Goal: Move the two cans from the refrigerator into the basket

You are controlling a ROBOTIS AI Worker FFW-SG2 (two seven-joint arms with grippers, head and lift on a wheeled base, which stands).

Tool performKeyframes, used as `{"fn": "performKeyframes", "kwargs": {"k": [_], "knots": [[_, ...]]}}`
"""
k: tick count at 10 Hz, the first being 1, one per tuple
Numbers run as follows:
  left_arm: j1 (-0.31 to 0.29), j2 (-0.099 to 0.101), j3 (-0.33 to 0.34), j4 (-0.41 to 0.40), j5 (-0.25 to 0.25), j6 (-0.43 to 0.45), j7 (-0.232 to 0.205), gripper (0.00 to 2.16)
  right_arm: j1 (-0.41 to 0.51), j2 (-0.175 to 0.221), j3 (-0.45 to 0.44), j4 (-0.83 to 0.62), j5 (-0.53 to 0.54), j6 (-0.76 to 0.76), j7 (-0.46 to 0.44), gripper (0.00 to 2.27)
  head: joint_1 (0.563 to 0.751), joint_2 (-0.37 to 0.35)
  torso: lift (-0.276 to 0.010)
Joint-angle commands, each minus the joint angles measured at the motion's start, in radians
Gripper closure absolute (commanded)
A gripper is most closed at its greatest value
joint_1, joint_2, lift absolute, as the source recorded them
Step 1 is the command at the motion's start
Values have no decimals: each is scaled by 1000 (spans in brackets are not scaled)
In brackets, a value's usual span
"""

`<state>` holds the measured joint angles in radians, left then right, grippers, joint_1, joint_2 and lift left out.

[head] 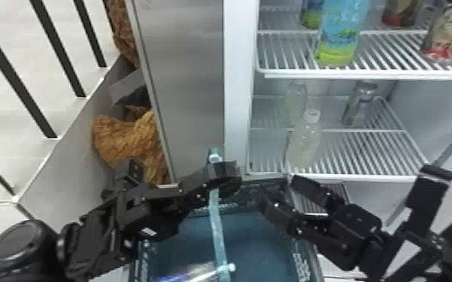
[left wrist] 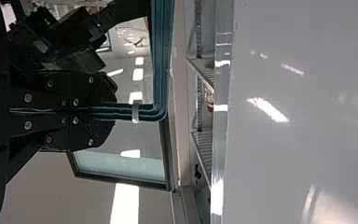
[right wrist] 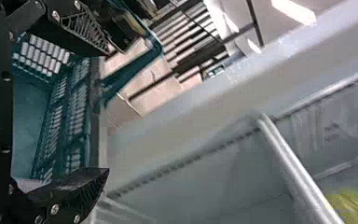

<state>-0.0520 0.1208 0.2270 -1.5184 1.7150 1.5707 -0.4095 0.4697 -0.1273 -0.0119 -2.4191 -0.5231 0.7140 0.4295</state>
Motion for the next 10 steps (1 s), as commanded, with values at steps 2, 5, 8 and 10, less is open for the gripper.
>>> {"fn": "performKeyframes", "kwargs": {"k": [2, 5, 8, 10], "knots": [[0, -1, -6, -2, 0, 1, 0, 1199, 38, 24, -120, -46, 56, -27, 0, 150, 695, -47, -218], [0, 0, -4, -2, 8, 1, -5, 1199, 85, 57, -243, -103, 86, -78, -2, 147, 695, -150, -218], [-17, -1, -14, -2, 8, 1, -5, 1199, 100, 78, -323, -108, 128, -150, -8, 147, 695, -215, -218], [-27, 0, -12, -2, 8, 1, -5, 1199, 97, 98, -377, -76, 150, -199, -18, 147, 695, -272, -218]]}}
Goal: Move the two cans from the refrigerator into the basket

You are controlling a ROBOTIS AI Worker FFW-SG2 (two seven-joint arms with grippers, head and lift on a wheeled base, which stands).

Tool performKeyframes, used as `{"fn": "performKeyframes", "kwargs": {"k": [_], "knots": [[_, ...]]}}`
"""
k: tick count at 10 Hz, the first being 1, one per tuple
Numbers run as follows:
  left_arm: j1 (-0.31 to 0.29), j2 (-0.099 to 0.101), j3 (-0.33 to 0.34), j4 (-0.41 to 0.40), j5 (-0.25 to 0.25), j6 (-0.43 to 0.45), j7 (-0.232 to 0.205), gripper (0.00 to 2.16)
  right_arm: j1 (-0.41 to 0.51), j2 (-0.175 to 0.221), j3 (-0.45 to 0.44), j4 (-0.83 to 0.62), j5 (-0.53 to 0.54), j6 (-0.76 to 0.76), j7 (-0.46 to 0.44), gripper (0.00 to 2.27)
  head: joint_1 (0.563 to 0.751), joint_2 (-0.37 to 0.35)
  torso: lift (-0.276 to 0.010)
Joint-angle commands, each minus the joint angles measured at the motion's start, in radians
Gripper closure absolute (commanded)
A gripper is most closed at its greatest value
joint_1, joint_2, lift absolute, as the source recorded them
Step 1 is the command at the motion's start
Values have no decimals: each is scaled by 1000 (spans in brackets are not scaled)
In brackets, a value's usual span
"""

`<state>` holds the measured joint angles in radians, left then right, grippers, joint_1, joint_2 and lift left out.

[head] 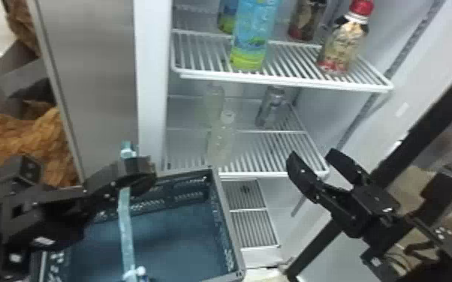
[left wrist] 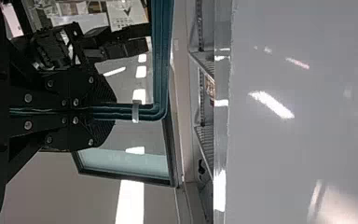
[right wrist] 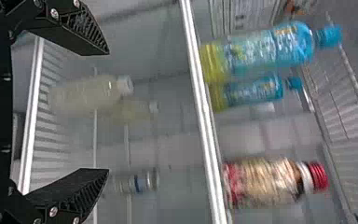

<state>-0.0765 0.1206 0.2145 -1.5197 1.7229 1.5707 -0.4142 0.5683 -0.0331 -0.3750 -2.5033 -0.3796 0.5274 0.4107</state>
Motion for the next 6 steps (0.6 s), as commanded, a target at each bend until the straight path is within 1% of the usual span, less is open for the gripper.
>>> {"fn": "performKeyframes", "kwargs": {"k": [1, 2, 3, 4, 6], "knots": [[-12, 2, -1, -1, -2, 1, 0, 1199, -9, 5, -26, 40, 9, -41, -1, 147, 695, -300, -218], [-14, 2, -3, -1, -2, 1, 0, 1199, -31, 5, -38, 99, 23, -95, -3, 147, 695, -319, -218], [-14, 5, -7, -1, -2, 1, 0, 1199, -65, 4, -42, 185, 21, -181, -1, 148, 695, -329, -218], [-14, 7, -13, 2, -2, 1, 2, 1199, -95, 4, -42, 249, 23, -213, -1, 148, 695, -349, -218], [-17, 7, -13, 2, 0, 1, 2, 1199, -144, 4, -40, 337, 27, -245, -3, 147, 695, -350, -218]]}}
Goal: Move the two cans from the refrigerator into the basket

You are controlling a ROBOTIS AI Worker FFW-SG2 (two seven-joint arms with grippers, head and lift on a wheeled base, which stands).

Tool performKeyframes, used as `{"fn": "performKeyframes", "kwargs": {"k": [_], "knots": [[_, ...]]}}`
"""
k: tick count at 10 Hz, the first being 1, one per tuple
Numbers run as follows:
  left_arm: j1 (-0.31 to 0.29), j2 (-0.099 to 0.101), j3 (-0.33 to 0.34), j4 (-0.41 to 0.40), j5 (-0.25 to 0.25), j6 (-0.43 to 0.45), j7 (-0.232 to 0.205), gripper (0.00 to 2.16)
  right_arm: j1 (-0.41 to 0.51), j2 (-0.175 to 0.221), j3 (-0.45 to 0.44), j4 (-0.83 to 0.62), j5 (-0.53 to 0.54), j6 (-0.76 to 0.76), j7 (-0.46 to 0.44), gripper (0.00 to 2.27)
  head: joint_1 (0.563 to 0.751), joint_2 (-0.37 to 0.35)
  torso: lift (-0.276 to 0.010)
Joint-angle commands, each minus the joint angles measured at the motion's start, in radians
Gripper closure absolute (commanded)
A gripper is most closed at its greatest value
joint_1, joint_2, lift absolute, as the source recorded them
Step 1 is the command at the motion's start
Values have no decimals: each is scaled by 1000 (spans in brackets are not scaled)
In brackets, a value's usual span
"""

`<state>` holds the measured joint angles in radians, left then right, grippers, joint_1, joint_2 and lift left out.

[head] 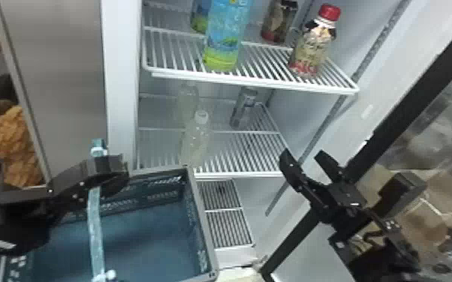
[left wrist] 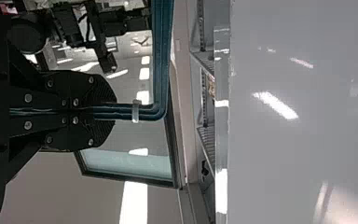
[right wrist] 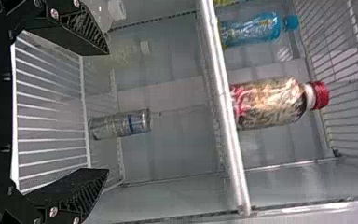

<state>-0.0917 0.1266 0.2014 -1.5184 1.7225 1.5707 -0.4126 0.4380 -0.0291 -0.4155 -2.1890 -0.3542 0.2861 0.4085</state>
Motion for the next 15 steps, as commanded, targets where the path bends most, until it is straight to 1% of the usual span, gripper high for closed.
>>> {"fn": "performKeyframes", "kwargs": {"k": [1, 4, 7, 9, 14, 15], "knots": [[1, 1, 0, 0, 0, 1, 0, 1199, -43, -2, -1, 67, 5, -14, 0, 147, 695, -350, -218], [-7, 1, -4, 0, 0, 1, 0, 1199, -143, -5, -3, 175, 39, -43, -2, 147, 695, -350, -218], [-14, 1, -8, 0, 0, 1, 3, 1199, -227, -15, 29, 264, 57, -55, -19, 147, 695, -350, -218], [-19, 7, -18, 0, -7, 1, 3, 1199, -276, -15, 45, 325, 71, -68, -33, 147, 695, -350, -218], [-29, 8, -26, 0, -7, 1, 8, 1199, -431, -25, 104, 526, 105, -82, -59, 144, 695, -350, -218], [-29, 8, -28, 0, -7, 1, 8, 1199, -453, -25, 112, 556, 113, -85, -68, 142, 694, -341, -218]]}}
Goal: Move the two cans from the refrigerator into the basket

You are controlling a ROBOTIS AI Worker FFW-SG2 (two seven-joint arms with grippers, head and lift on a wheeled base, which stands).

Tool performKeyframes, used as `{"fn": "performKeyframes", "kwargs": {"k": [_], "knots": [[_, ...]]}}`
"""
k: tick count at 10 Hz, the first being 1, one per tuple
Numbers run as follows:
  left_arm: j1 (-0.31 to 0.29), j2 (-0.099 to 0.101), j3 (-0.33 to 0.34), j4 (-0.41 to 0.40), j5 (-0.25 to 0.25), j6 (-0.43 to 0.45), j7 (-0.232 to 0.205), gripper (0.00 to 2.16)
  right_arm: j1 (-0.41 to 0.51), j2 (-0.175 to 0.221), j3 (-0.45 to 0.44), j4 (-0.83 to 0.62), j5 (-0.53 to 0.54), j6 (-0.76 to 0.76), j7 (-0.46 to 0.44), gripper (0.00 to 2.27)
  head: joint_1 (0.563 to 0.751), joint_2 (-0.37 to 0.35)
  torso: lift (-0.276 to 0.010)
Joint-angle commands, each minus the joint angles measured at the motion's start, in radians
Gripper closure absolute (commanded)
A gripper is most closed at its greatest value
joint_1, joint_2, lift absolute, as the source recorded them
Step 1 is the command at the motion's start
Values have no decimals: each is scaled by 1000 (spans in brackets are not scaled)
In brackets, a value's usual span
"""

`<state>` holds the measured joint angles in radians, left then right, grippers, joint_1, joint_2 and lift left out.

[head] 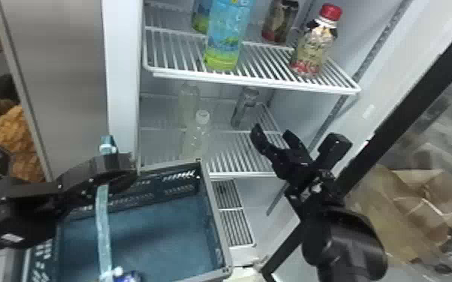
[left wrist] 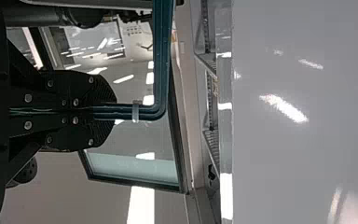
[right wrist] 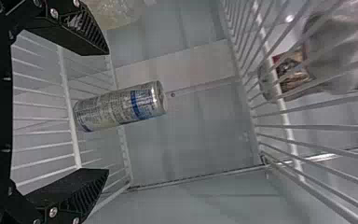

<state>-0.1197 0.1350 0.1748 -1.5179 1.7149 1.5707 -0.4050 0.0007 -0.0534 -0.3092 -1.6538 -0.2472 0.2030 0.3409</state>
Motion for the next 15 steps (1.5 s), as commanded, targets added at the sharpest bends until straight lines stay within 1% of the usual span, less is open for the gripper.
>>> {"fn": "performKeyframes", "kwargs": {"k": [1, 3, 4, 6, 9, 11, 13, 15], "knots": [[-1, 2, -1, 2, 0, 1, 0, 1199, -45, -2, 6, 55, 12, -2, -11, 142, 693, -336, -218], [-3, 5, -3, 2, 2, 1, 0, 1199, -121, -8, 22, 131, 42, -2, -17, 145, 688, -332, -218], [-3, 6, -3, 5, 2, 1, 2, 1199, -155, -11, 34, 163, 46, -2, -20, 142, 680, -326, -218], [-3, 8, -3, 5, 2, 1, 0, 1199, -197, -11, 38, 217, 64, -2, -31, 142, 670, -311, -218], [-3, 9, -5, 5, 2, 1, 0, 1199, -283, -13, 54, 308, 106, 1, -45, 147, 664, -304, -218], [-3, 9, -7, 7, 2, 1, 0, 1199, -335, -19, 86, 352, 128, 20, -53, 147, 652, -291, -218], [-3, 9, -7, 10, 2, 1, 2, 1199, -357, -19, 100, 379, 149, 35, -66, 147, 647, -279, -218], [-3, 9, -9, 15, 2, 1, 2, 1199, -396, -19, 100, 447, 185, 45, -82, 147, 651, -275, -218]]}}
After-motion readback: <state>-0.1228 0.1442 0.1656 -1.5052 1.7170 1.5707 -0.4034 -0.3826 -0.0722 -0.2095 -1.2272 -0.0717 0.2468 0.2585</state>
